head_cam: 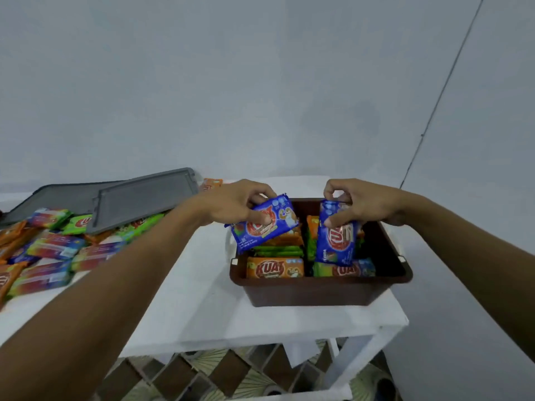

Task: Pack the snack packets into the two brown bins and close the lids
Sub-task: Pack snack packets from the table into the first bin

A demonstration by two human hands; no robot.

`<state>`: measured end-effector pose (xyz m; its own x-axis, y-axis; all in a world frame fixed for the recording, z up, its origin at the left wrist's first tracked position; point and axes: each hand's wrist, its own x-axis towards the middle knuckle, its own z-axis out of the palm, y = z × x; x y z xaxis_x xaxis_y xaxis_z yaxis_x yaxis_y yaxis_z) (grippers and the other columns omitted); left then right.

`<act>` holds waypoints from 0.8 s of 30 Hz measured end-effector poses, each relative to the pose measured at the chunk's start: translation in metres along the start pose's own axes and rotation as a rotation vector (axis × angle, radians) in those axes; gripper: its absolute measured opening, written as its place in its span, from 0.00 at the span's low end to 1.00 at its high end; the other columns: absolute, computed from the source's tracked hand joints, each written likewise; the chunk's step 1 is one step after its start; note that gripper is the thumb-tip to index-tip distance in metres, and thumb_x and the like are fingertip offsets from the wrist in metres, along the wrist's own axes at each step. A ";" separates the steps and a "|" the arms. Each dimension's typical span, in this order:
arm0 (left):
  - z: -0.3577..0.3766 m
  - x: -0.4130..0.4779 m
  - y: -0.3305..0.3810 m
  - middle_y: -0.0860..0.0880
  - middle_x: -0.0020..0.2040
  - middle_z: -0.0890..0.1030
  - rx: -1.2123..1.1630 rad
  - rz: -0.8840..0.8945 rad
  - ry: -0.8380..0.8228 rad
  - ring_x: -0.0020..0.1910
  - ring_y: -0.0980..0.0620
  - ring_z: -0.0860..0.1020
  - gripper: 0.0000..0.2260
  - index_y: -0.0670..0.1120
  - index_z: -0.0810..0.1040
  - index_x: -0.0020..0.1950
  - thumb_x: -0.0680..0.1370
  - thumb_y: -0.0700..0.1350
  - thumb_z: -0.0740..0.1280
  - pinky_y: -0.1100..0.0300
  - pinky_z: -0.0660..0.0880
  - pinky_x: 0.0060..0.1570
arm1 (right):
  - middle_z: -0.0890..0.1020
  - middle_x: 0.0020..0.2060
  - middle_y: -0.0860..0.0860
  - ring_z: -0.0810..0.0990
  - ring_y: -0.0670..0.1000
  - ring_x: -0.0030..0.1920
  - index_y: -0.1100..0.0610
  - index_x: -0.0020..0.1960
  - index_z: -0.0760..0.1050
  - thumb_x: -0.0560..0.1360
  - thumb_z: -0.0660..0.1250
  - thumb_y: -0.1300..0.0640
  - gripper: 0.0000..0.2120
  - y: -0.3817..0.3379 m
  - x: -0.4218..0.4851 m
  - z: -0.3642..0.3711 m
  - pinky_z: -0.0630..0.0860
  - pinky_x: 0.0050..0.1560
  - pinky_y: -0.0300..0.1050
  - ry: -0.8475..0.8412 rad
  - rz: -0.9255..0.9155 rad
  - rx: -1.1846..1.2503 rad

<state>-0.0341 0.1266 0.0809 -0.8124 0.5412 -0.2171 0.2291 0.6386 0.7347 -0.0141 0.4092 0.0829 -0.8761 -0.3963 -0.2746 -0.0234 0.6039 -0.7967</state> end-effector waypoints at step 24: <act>0.067 0.025 -0.007 0.52 0.67 0.75 0.526 -0.002 -0.301 0.62 0.53 0.75 0.19 0.52 0.70 0.72 0.81 0.47 0.64 0.56 0.76 0.59 | 0.76 0.62 0.48 0.72 0.43 0.55 0.51 0.67 0.72 0.76 0.69 0.58 0.20 0.051 -0.017 0.021 0.71 0.57 0.39 -0.132 0.010 -0.862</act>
<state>-0.0201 0.1725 0.0276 -0.6431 0.6216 -0.4472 0.5246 0.7831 0.3342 0.0098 0.4324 0.0357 -0.8164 -0.4330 -0.3821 -0.4192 0.8994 -0.1234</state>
